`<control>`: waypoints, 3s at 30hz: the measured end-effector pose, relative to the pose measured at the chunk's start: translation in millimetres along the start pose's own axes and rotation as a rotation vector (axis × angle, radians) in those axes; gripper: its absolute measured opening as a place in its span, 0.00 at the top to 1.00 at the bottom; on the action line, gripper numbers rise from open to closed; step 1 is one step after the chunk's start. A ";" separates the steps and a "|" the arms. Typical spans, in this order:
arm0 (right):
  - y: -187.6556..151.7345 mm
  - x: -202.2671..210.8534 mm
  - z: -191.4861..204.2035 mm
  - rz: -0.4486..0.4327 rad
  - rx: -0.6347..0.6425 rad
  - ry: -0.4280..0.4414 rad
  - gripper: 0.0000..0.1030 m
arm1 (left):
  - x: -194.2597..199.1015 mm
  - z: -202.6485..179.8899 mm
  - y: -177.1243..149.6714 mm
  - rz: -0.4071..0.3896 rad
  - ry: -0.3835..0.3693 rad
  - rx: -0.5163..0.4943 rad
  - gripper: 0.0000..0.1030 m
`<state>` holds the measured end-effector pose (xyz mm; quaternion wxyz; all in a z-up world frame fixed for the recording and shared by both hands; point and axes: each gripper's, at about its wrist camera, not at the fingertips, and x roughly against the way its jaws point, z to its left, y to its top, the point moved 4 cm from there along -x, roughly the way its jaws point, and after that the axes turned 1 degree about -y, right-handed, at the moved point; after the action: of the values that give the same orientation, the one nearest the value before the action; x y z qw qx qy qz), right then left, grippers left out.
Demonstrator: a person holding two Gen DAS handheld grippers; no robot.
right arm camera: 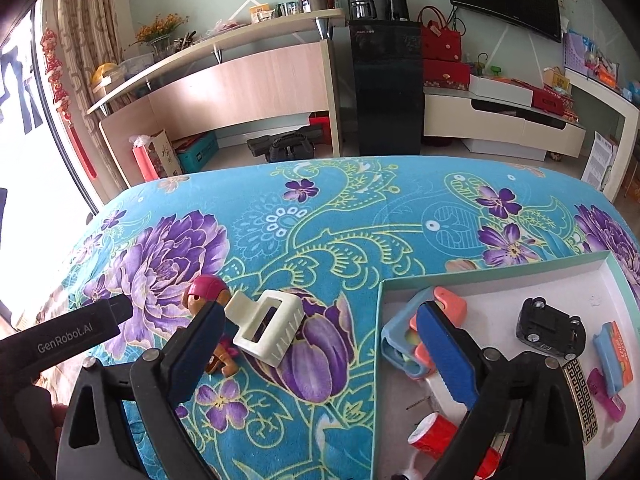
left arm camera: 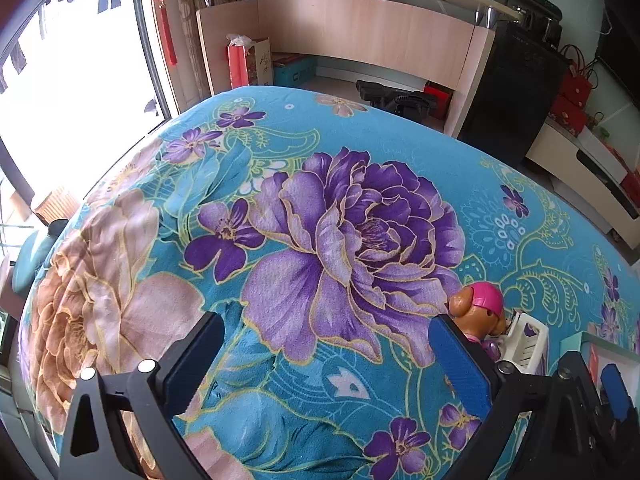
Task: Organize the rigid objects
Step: 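Grasp the pink-and-brown dog figurine with the left tool while the right tool approaches the white clip, then close the right tool on the white plastic clip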
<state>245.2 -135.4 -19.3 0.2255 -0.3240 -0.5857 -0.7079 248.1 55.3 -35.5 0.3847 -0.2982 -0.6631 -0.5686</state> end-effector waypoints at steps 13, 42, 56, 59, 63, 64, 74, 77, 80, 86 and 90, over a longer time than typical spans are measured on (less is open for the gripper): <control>-4.7 -7.6 -10.3 0.029 -0.034 -0.014 0.06 | -10.3 -9.6 -5.7 0.010 -0.091 -0.008 0.00; 20.3 -4.9 -39.9 0.003 -0.093 -0.039 0.06 | -34.9 -70.5 -17.8 0.041 -0.284 -0.144 0.13; 17.5 -8.0 -36.6 0.013 -0.079 -0.045 0.06 | -27.7 -78.5 -22.1 0.070 -0.362 -0.156 0.65; 15.8 -10.5 -34.0 0.019 -0.069 -0.045 0.06 | -24.9 -65.9 -19.0 0.061 -0.338 -0.126 0.68; 14.7 -11.4 -24.9 0.019 -0.041 -0.031 0.06 | -23.3 -46.7 -14.1 0.044 -0.272 -0.086 0.69; 14.7 -11.2 -21.2 0.016 -0.026 -0.027 0.06 | -23.7 -41.4 -13.0 0.044 -0.263 -0.070 0.69; 7.0 -16.7 20.9 0.003 0.109 0.022 0.06 | -20.6 9.7 -9.3 0.043 -0.186 0.058 0.69; 2.3 -24.1 29.8 0.022 0.126 0.035 0.06 | -21.2 13.4 -9.6 0.045 -0.183 0.067 0.69; -2.8 -32.5 35.1 0.043 0.137 0.036 0.06 | -22.0 13.1 -9.6 0.047 -0.183 0.066 0.69; -8.4 -46.4 37.4 0.069 0.130 0.028 0.14 | -22.9 12.9 -10.0 0.050 -0.185 0.069 0.69; -8.0 -54.1 36.9 0.074 0.118 0.013 0.21 | -23.7 13.4 -10.2 0.052 -0.184 0.068 0.69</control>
<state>284.1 -101.0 -60.1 0.2742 -0.3269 -0.6124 -0.6655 249.8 67.6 -61.8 0.3466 -0.3532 -0.7067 -0.5056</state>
